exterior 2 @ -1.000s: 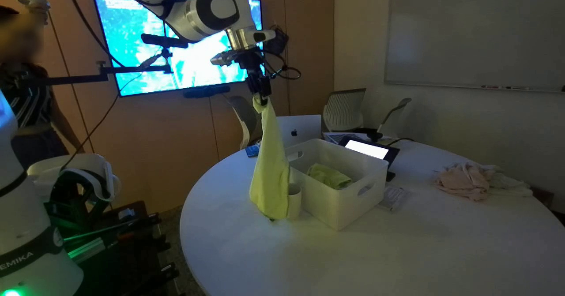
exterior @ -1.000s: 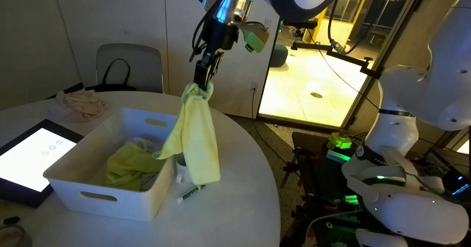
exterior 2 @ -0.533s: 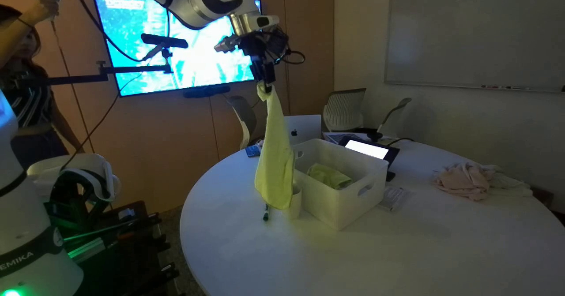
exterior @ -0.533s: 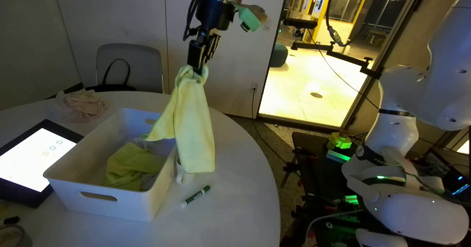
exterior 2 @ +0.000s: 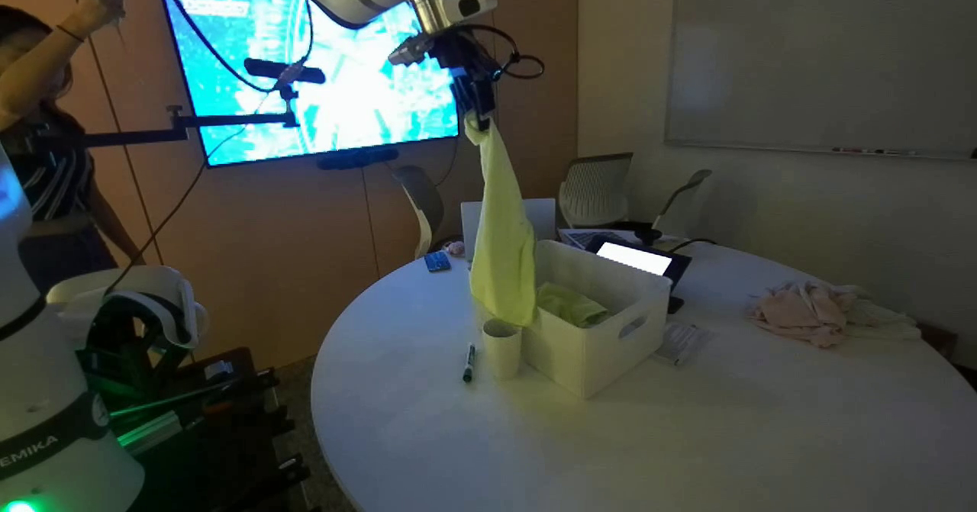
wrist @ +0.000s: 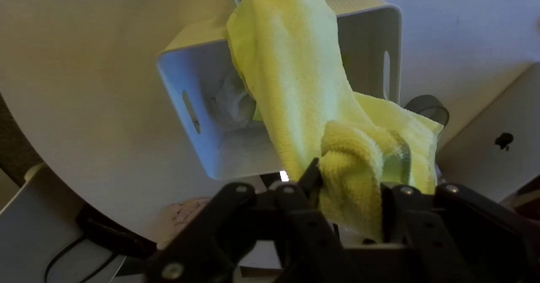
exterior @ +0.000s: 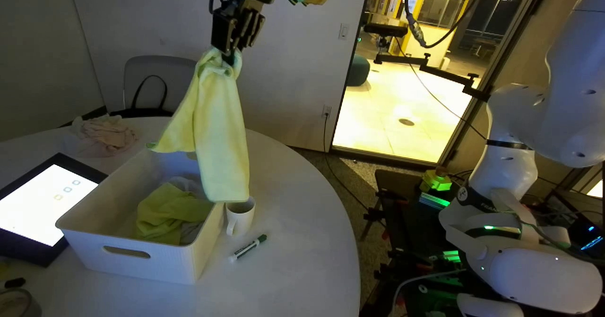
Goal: Put the towels in the basket and the smaller objects into the white mug
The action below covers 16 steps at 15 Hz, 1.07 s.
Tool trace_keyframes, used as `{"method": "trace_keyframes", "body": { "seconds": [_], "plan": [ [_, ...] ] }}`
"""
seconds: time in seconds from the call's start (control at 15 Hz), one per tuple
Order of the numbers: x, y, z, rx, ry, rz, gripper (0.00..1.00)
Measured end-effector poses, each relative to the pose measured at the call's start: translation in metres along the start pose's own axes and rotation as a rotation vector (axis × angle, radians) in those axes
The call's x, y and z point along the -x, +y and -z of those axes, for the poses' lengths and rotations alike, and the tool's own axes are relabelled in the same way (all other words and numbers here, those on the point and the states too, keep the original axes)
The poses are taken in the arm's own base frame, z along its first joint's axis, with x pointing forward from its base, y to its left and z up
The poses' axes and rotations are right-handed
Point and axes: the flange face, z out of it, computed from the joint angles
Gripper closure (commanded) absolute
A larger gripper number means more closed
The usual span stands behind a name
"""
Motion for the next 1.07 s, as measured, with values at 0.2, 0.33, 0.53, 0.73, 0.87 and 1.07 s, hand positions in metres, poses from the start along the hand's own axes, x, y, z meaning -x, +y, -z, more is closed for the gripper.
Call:
{"method": "trace_keyframes", "body": {
  "seconds": [0.2,0.33,0.53,0.73,0.87,1.07],
  "plan": [
    [-0.018,-0.004,0.005,-0.011,0.028,-0.010,0.97],
    [-0.030,-0.007,0.006,-0.016,0.042,-0.015,0.97],
    [-0.047,-0.012,-0.001,-0.023,0.054,-0.019,0.97],
    [-0.066,-0.018,-0.015,-0.029,0.061,-0.024,0.97],
    [-0.079,-0.022,-0.026,-0.033,0.067,-0.030,0.97],
    [-0.097,-0.029,-0.036,-0.044,0.083,-0.042,0.97]
  ]
}}
